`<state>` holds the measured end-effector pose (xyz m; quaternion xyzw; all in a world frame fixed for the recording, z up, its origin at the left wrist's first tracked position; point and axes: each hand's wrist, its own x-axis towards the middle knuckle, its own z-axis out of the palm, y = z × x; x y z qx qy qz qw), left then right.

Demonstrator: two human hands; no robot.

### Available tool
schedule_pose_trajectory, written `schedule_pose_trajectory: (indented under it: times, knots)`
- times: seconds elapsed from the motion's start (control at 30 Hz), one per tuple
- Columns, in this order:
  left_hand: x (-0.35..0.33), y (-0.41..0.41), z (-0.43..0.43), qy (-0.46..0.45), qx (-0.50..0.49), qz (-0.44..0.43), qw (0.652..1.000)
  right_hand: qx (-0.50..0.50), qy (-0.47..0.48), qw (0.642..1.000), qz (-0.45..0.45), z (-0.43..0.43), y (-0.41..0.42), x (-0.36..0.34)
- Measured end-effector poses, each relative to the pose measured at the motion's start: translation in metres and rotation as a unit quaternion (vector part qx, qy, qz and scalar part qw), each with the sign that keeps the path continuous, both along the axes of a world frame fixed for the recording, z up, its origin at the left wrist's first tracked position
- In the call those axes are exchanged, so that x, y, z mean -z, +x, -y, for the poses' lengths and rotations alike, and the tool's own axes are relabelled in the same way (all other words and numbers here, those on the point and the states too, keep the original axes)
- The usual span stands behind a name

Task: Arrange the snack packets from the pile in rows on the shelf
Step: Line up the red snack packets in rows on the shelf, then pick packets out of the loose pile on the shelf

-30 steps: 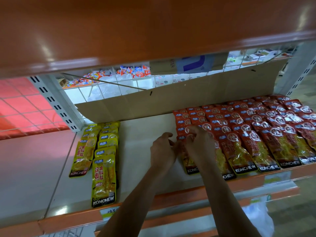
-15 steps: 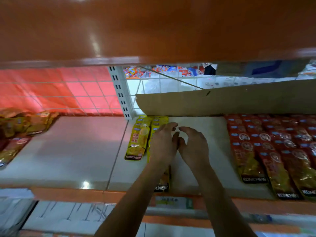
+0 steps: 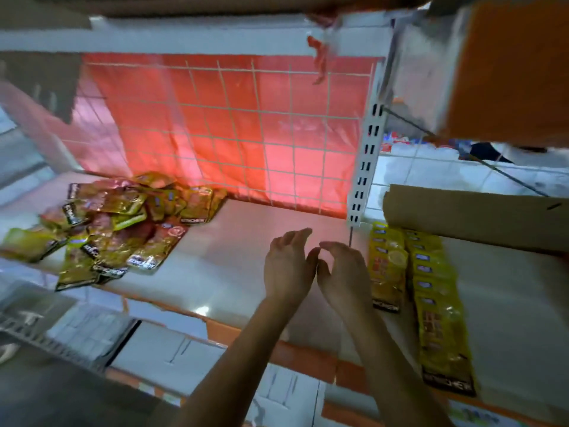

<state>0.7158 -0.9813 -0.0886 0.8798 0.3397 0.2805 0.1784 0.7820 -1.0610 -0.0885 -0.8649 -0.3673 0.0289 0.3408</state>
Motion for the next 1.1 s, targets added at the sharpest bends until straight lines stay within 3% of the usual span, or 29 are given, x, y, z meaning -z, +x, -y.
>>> schedule_pose_trajectory:
  times: [0.3, 0.5, 0.77, 1.1]
  knots:
    - [0.012, -0.065, -0.096, -0.017, -0.07, -0.054, 0.996, -0.011, -0.034, 0.999, 0.001, -0.101, -0.051, 0.007]
    - [0.012, -0.085, -0.162, -0.038, -0.112, -0.104, 0.987, -0.072, -0.07, 0.995, 0.007, -0.168, -0.063, 0.014]
    - [0.017, -0.079, -0.227, -0.03, -0.102, -0.157, 0.982, -0.042, -0.056, 0.989, -0.13, -0.251, -0.054, 0.012]
    - [0.033, -0.079, -0.229, 0.013, -0.087, -0.201, 0.976, -0.004, -0.02, 0.97, -0.244, -0.291, -0.057, 0.013]
